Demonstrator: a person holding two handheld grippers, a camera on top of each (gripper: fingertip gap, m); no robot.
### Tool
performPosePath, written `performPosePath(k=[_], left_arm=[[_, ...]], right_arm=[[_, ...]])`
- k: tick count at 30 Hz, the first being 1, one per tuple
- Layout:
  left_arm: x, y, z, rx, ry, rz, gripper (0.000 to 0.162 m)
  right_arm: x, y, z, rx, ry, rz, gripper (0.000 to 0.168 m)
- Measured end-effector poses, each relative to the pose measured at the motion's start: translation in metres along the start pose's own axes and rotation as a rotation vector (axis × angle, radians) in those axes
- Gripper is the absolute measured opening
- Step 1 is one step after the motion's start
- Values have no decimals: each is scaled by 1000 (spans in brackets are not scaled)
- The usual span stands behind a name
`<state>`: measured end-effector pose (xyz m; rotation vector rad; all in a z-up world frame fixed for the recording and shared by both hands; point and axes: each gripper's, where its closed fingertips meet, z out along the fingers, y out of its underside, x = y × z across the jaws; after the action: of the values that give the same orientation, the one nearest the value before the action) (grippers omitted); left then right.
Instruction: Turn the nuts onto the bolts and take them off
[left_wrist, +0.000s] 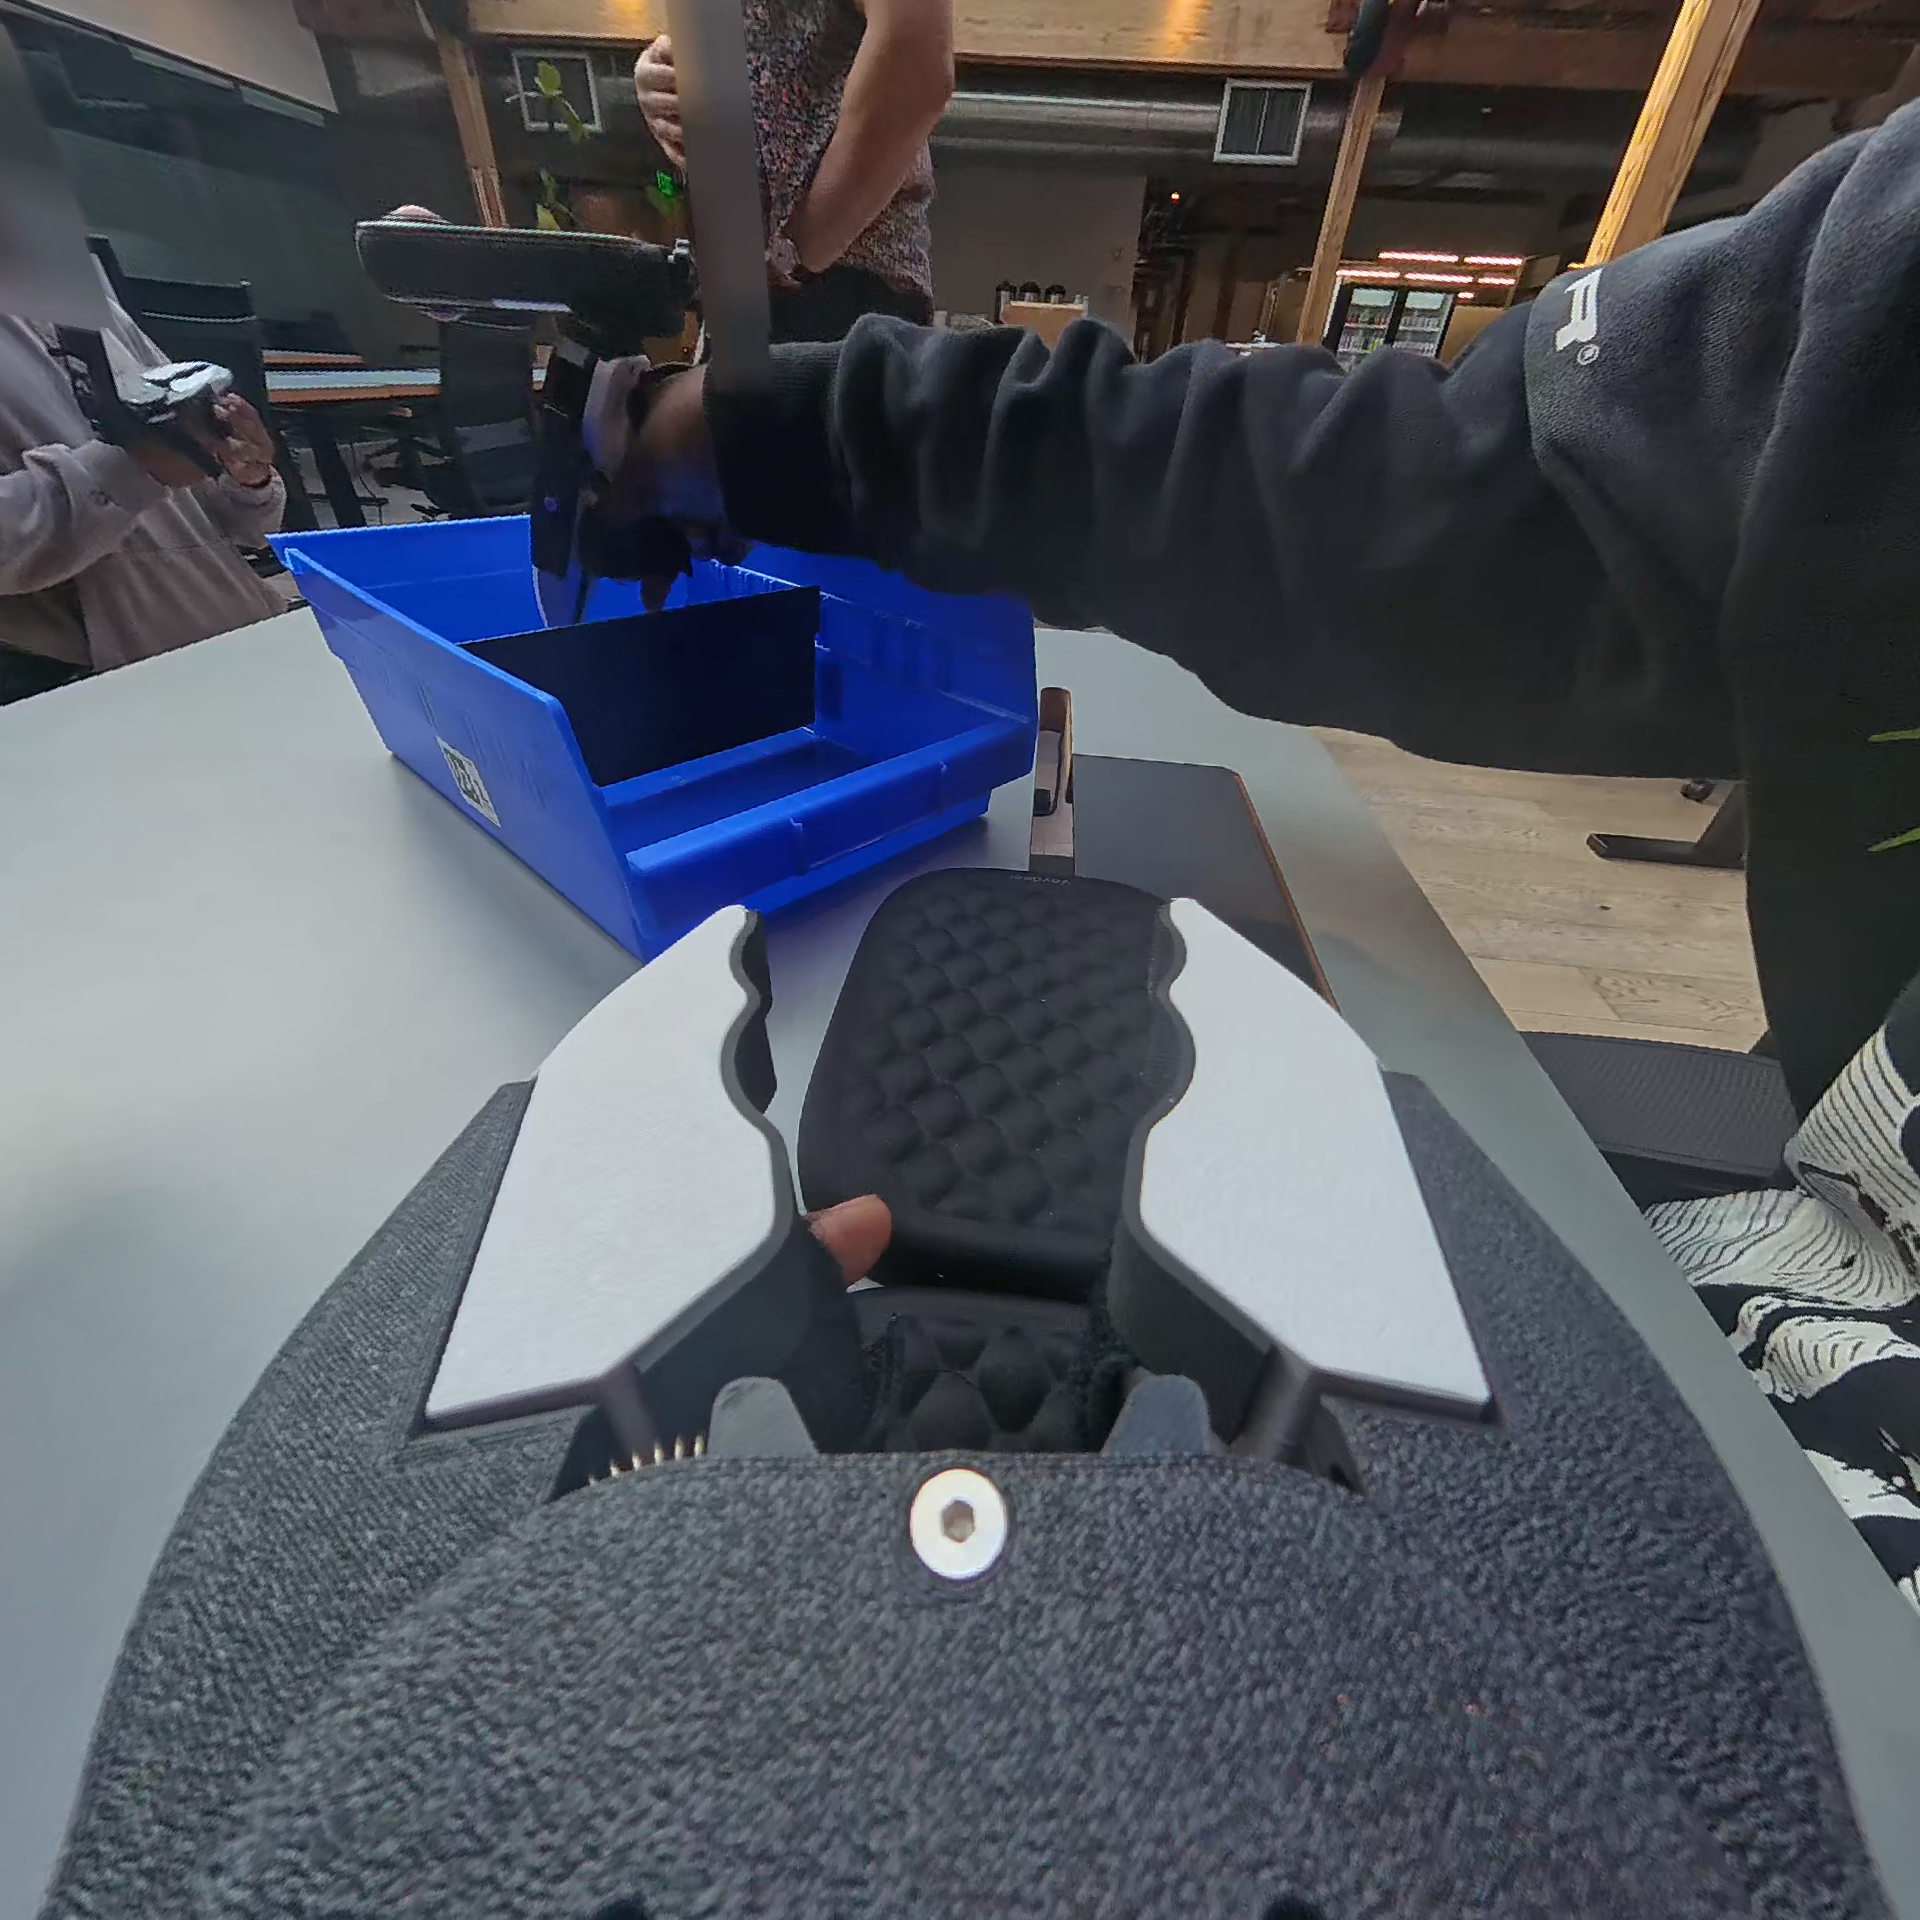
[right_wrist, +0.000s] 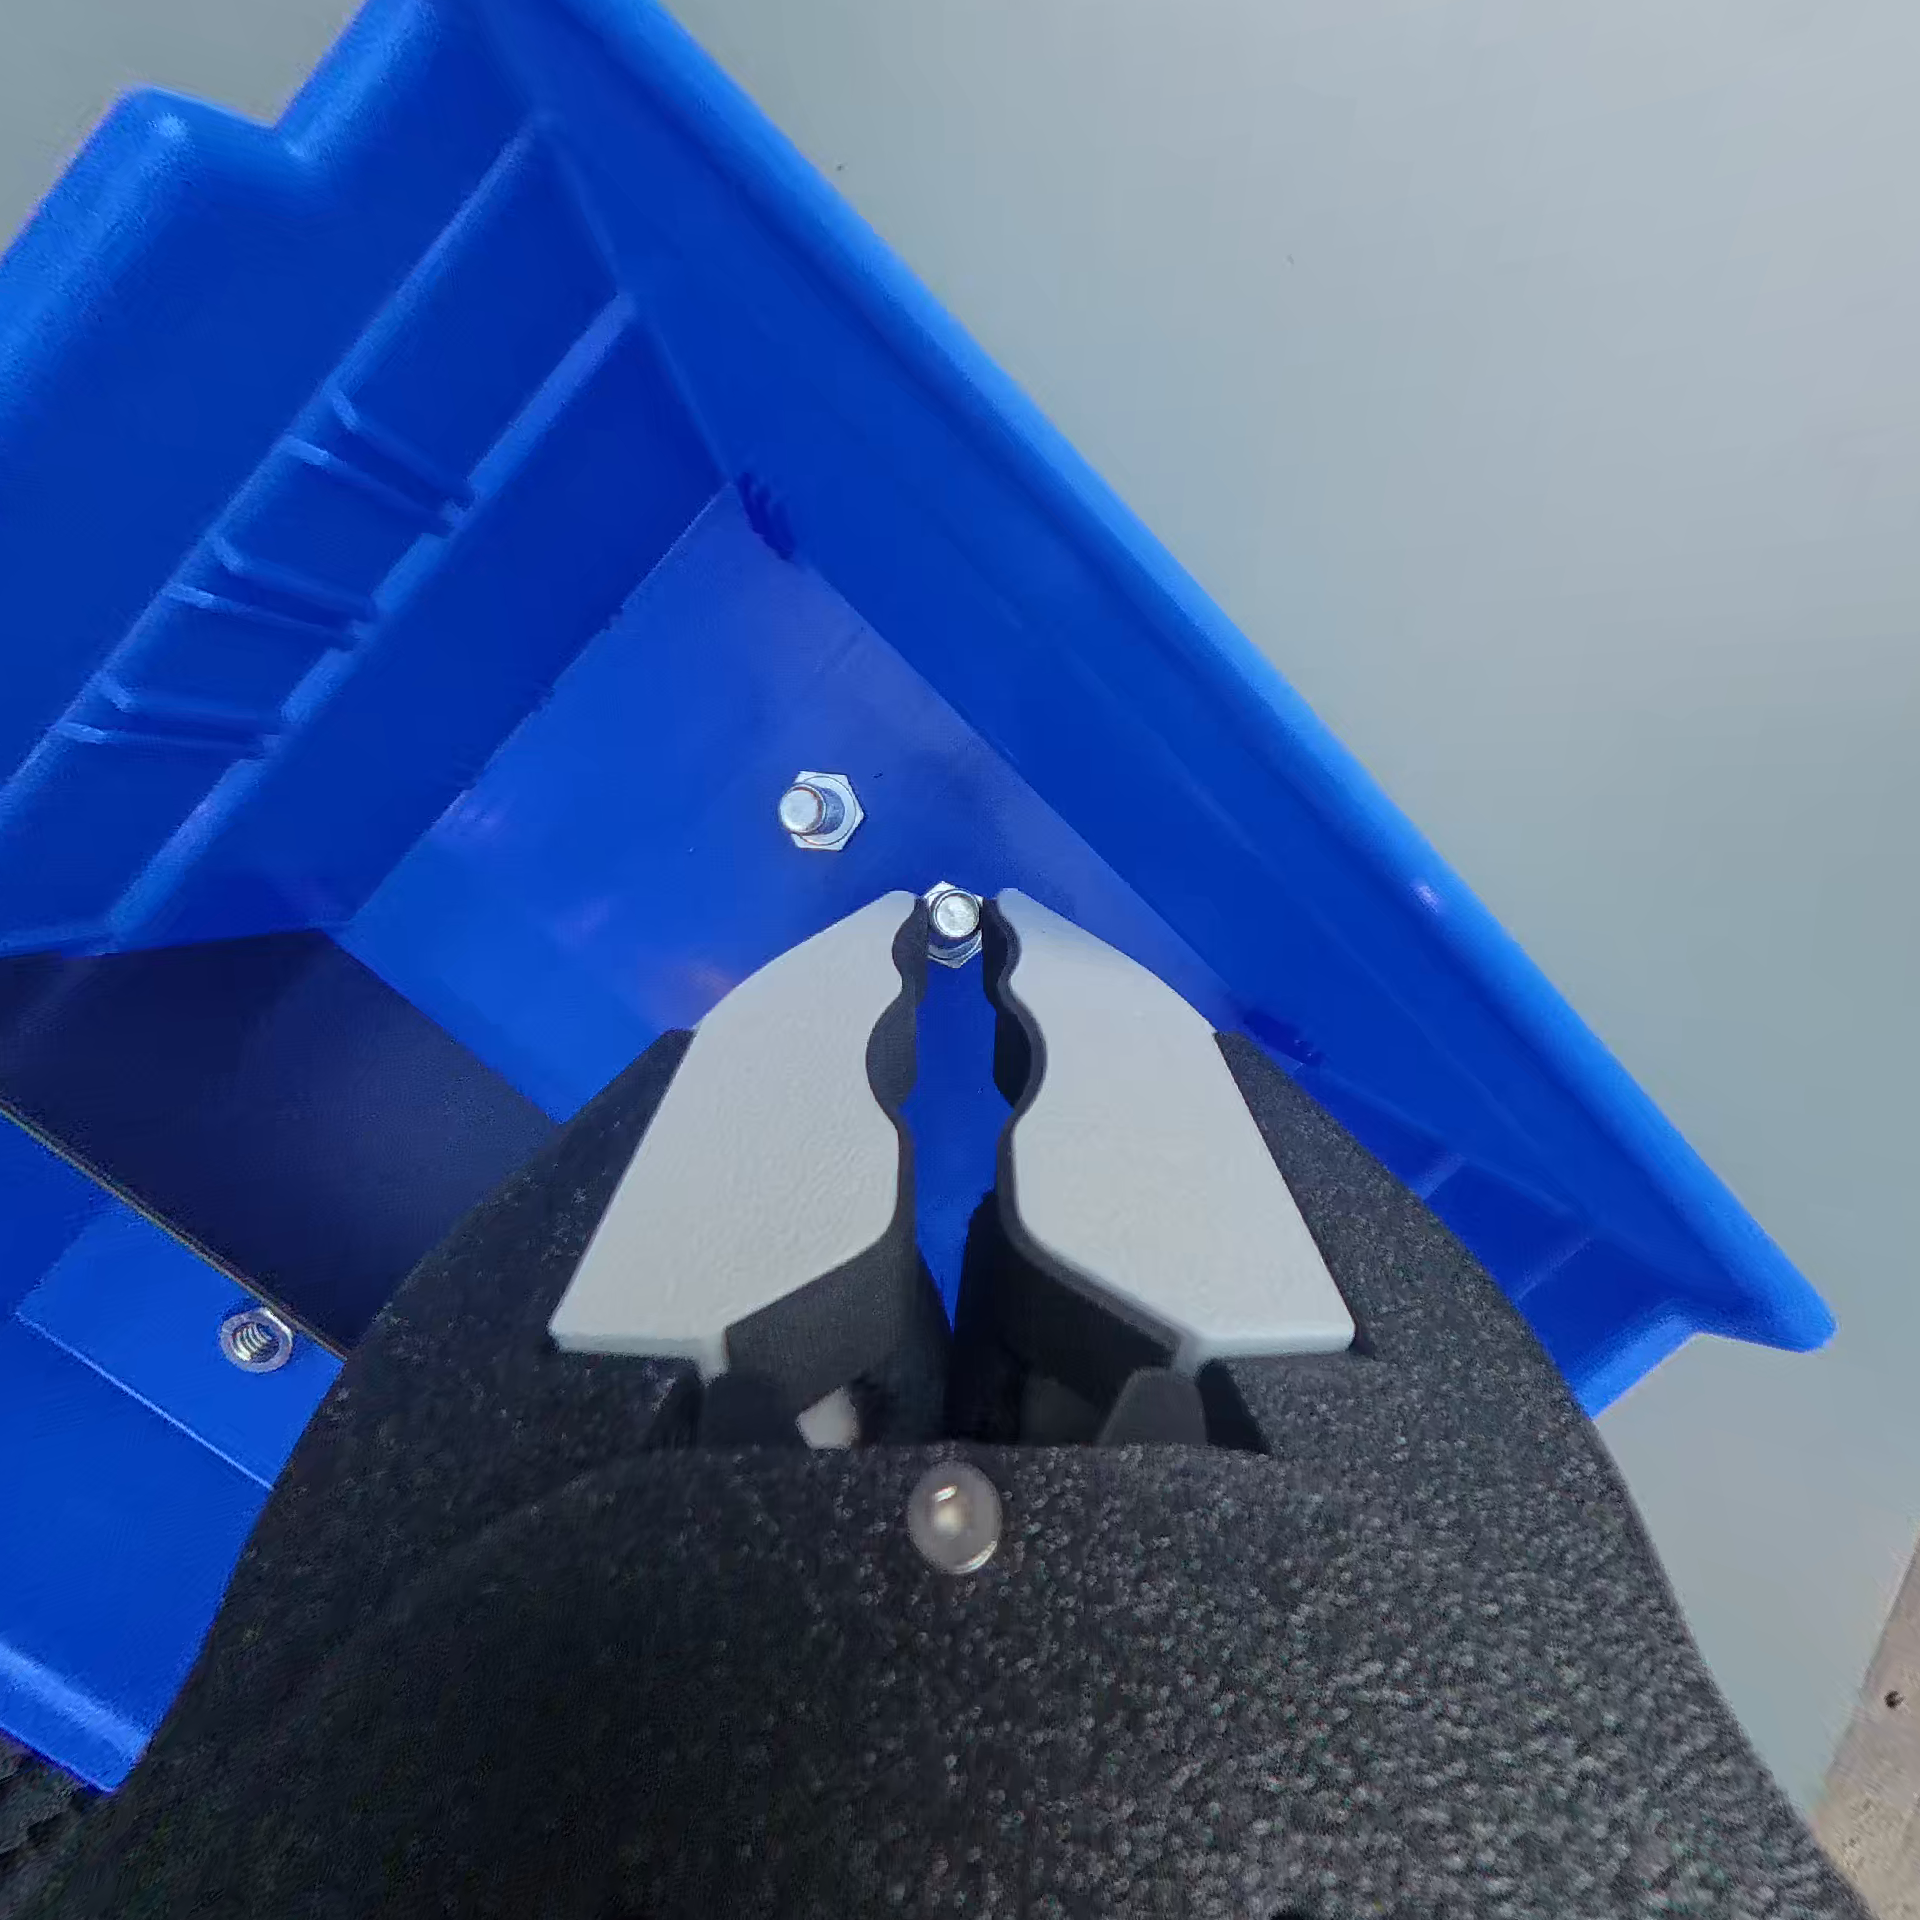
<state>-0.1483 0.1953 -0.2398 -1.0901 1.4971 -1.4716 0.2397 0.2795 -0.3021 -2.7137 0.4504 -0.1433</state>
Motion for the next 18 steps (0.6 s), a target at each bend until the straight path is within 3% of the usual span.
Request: performPosePath(k=[9, 11, 18], left_arm=[[0, 0, 0, 2, -2, 3, 69], [0, 0, 0, 1, -3, 3, 69], [-1, 0, 0, 0, -9, 3, 68]], right_arm=[[2, 7, 8, -23, 19, 7, 10], [1, 7, 6, -22, 23, -12, 22], [-12, -17, -48, 222, 38, -45, 38]])
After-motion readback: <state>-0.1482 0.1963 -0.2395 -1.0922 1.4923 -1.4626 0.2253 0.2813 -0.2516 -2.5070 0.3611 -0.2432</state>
